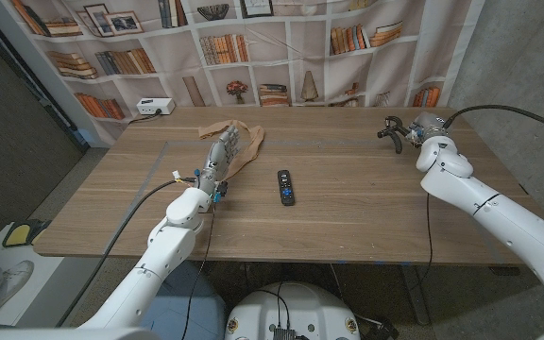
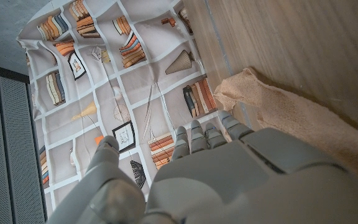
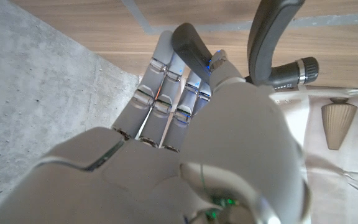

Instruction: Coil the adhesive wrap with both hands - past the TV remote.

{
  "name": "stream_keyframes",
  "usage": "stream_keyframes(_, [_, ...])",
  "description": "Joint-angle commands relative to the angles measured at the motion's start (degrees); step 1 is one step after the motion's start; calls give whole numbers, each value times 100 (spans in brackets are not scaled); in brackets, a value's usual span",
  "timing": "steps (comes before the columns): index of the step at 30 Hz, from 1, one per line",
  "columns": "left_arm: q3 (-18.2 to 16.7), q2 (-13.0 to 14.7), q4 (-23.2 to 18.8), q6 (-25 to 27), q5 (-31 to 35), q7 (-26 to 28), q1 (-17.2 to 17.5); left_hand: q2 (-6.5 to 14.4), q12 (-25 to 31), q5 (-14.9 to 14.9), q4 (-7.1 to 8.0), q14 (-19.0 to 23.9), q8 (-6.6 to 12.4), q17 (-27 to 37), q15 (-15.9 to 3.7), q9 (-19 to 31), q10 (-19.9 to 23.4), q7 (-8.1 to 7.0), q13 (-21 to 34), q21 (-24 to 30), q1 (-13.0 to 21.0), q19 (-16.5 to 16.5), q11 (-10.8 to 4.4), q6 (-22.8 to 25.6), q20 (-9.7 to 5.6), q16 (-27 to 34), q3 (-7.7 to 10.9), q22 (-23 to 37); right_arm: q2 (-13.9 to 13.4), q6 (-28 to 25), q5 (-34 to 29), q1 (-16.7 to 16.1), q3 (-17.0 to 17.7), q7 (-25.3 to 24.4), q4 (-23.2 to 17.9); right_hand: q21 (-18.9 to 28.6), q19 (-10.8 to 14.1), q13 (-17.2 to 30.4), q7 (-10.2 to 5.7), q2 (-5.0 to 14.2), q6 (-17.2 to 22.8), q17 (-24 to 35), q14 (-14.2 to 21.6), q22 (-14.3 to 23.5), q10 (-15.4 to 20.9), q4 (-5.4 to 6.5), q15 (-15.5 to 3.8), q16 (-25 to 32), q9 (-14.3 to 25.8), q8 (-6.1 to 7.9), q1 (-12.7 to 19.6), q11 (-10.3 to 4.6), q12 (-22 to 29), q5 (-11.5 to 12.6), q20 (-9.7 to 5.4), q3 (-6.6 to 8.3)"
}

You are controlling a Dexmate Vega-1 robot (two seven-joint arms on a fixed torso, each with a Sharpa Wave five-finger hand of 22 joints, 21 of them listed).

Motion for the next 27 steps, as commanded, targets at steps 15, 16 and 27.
stream_keyframes(15, [-22, 93, -164, 18, -46, 4, 83, 52, 25, 20, -4, -31, 33, 12, -21, 7, 25, -7, 6, 1, 30, 2, -10, 54, 13, 26, 11, 25, -505, 300, 174, -637, 408, -212, -1056, 167, -94, 128, -13, 485, 75, 96, 342, 70, -27, 10, -961, 4, 28, 3, 521, 12, 67, 38, -246, 38])
stream_keyframes(16, [-28, 97, -168, 22, -50, 9, 91, 52, 28, 20, -4, -32, 37, 12, -20, 7, 31, -5, 6, 1, 30, 2, -4, 65, 15, 26, 10, 25, -513, 290, 168, -653, 415, -224, -1088, 172, -101, 133, -13, 486, 72, 100, 341, 72, -27, 11, -961, 2, 28, 1, 521, 11, 68, 38, -246, 38])
stream_keyframes(27, [-66, 155, -297, 80, -136, -10, 177, 47, 30, 18, -1, -29, 37, 13, -13, 7, 38, 10, 6, -1, 25, -2, 3, 73, 15, 27, 4, 25, -724, 467, 240, -868, 567, -237, -1437, 261, -122, 198, -3, 493, 75, 148, 345, 96, -36, 19, -961, -10, 31, -10, 524, 7, 85, 40, -246, 36])
